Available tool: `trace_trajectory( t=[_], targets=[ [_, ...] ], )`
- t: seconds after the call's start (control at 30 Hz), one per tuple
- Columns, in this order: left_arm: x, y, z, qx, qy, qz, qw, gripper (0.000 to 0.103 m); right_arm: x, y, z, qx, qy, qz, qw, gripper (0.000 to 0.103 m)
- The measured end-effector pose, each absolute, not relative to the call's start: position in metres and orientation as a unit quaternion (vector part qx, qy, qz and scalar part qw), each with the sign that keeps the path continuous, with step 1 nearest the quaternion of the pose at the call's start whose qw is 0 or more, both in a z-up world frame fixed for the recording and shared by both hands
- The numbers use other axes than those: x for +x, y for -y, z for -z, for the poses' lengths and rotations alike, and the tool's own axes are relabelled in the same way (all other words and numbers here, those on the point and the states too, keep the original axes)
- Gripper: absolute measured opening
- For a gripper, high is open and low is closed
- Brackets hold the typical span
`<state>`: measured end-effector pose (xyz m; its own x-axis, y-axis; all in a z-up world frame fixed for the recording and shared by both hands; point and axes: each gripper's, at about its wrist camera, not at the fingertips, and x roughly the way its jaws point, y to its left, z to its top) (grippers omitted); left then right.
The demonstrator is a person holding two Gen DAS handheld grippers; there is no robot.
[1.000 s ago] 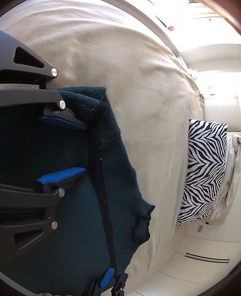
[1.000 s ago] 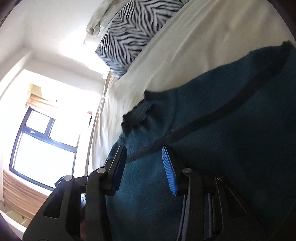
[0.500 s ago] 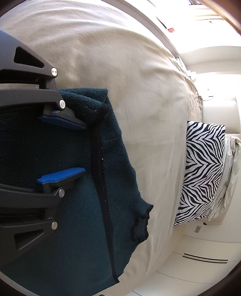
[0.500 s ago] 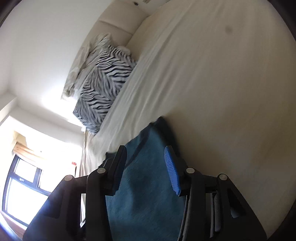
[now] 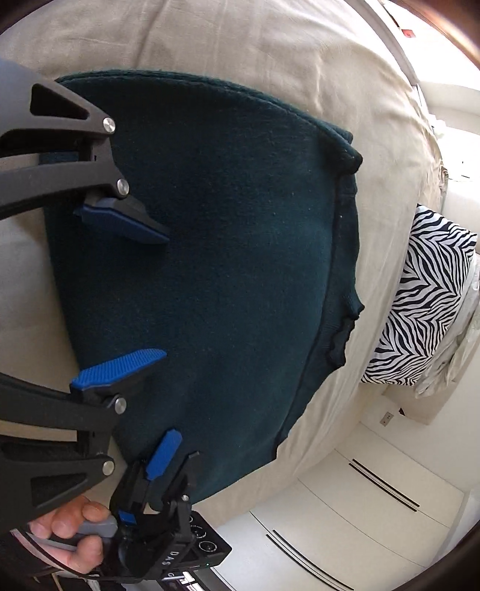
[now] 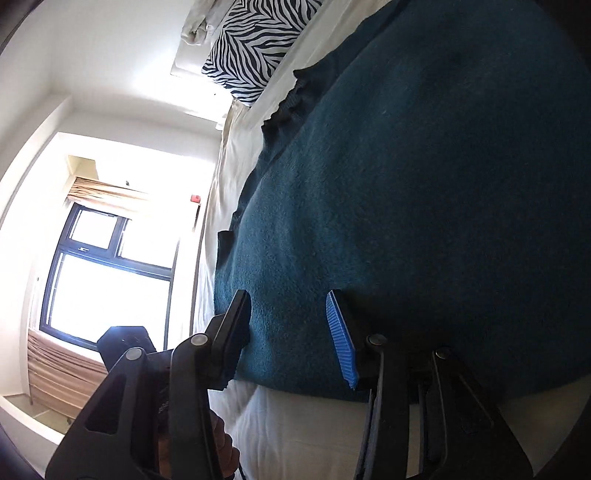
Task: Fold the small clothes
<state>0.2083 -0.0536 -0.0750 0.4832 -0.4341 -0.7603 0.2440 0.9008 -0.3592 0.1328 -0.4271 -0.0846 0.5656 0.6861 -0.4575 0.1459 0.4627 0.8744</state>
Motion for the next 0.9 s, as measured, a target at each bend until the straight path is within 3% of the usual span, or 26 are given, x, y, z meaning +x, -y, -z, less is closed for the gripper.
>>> trace_trajectory(
  t=[0.17,0.43,0.67,0.9],
  targets=[
    [0.204,0.028,0.077,-0.133,-0.469,0.21,0.848,0.05,0.122,0.508,0.086,0.517,-0.386,-0.103,0.757,0.041],
    [0.173,-0.026,0.068,-0.166,-0.464,0.166,0.854,0.049,0.06,0.586,0.067,0.534,-0.33,-0.011,0.778,0.045],
    [0.169,-0.011,0.039,-0.188,-0.437,0.2,0.856,0.061,0.083,0.49,0.031,0.517,-0.361,-0.15,0.761,0.048],
    [0.192,-0.006,0.078,-0.212,-0.484,0.207,0.823,0.06,0.118,0.397,0.084,0.511,-0.452,-0.192,0.706,0.048]
  ],
)
